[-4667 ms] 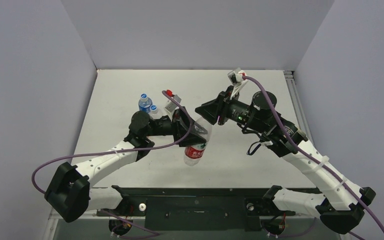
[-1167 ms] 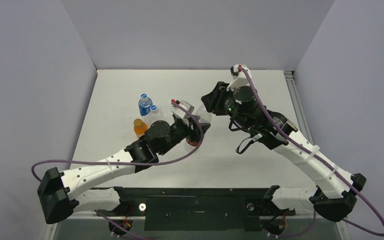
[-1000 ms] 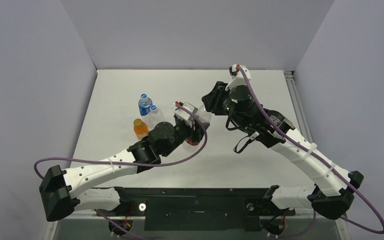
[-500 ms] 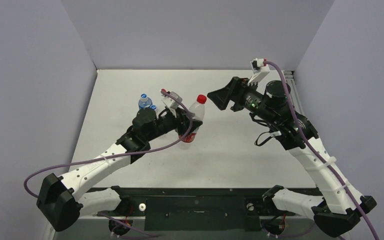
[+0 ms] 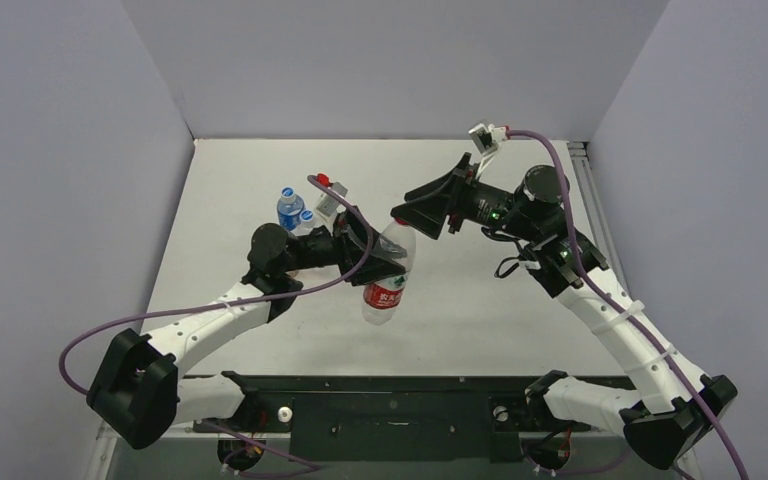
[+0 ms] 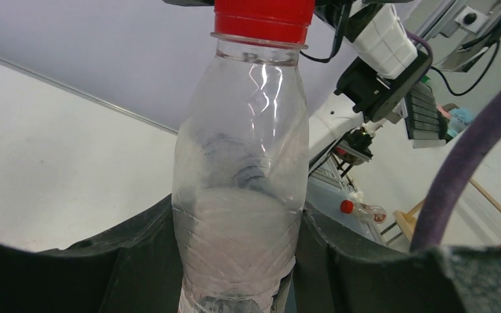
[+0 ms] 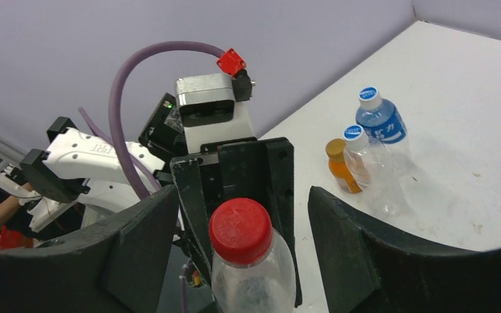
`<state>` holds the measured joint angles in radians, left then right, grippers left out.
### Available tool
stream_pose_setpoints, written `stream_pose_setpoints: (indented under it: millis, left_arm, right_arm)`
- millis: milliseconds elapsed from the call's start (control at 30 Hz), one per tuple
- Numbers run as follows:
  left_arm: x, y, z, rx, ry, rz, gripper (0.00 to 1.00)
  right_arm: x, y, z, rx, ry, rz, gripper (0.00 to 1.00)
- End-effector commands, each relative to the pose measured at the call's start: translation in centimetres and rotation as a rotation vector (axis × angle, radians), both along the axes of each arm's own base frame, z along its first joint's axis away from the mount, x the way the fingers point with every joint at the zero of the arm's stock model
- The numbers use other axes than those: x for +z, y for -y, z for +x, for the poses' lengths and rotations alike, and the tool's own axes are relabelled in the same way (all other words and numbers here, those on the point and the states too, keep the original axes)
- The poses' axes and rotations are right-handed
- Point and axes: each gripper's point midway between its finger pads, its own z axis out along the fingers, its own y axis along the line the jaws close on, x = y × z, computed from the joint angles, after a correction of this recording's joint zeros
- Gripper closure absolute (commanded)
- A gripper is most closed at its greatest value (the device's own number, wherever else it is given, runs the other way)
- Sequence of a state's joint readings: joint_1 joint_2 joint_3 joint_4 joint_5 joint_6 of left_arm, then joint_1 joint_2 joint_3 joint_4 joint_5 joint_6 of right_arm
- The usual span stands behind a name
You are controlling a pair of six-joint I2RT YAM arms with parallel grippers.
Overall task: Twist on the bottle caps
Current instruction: Screw the bottle cap onto the plastic bottle.
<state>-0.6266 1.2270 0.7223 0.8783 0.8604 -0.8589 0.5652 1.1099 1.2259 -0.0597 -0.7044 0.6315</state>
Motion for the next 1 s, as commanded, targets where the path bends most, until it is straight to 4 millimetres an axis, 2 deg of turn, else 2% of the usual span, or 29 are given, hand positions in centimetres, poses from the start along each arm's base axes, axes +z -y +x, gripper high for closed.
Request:
stream_pose_setpoints:
  millis: [0, 133, 433, 633, 867, 967]
  left_arm:
    - [2.6, -0.6, -1.8, -0.087, 0.053, -0.082, 1.00]
    - [2.8, -0.6, -1.8, -0.095, 0.043, -0.092, 1.00]
    - [2.6, -0.5, -1.5, -0.088, 0.025, -0.088, 1.00]
    - [2.5, -0.4, -1.2, -0.086, 0.007, -0.091, 1.00]
    - [2.4, -0.3, -0.9, -0.093, -0.018, -0.095, 1.00]
    - [2.2, -0.2, -0.7, -0.086, -0.029, -0.084, 1.00]
  right_arm:
    - [3.9, -1.0, -2.2, 0.115, 0.128, 0.112, 0.34]
    - [3.7, -1.7, -2.8, 0.132, 0.129, 0.097, 0.43]
    - [3.9, -1.6, -3.2, 0.134, 0.135, 0.093, 0.52]
    - [3.1, -1.7, -3.3, 0.130, 0.138, 0.056, 0.55]
    - [2.2, -1.5, -3.2, 0.112, 0.135, 0.011, 0.68]
    - [2.0, -1.4, -3.1, 0.099, 0.129, 0.002, 0.80]
